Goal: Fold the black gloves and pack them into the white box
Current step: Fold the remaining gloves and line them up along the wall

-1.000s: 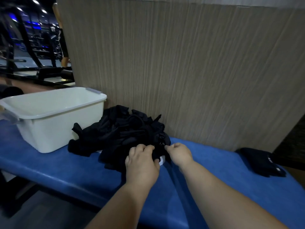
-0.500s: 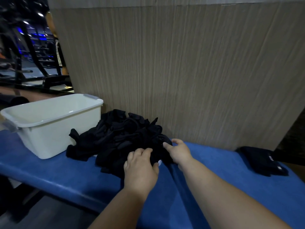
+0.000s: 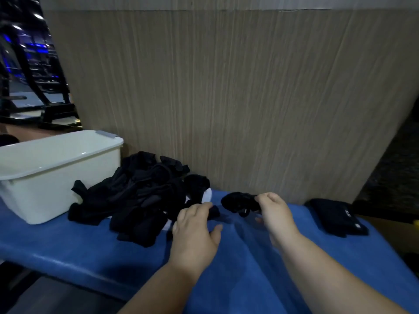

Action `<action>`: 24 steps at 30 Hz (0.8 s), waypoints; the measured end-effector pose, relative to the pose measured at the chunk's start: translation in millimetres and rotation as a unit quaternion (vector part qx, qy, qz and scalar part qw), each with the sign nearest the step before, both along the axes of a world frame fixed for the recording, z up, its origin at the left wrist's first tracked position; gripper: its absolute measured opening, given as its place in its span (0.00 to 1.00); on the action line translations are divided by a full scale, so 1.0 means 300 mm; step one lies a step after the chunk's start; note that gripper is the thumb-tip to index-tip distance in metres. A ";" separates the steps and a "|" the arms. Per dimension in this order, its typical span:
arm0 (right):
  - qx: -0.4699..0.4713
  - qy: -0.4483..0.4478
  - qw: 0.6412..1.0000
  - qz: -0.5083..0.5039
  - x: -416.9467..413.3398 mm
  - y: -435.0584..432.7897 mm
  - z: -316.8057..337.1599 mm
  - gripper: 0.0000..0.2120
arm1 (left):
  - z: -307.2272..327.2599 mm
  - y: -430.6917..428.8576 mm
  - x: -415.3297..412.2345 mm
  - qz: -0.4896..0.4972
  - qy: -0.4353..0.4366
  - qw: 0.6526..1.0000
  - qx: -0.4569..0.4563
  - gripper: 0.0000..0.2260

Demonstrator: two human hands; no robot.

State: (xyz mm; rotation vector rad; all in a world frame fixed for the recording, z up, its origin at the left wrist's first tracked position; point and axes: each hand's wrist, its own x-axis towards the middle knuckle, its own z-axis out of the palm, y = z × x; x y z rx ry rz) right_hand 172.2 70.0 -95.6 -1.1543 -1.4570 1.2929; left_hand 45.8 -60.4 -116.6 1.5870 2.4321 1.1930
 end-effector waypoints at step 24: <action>-0.022 0.082 0.974 0.210 0.366 -0.107 -0.030 0.16 | 0.014 0.070 0.267 -0.205 -0.455 0.866 0.028 0.07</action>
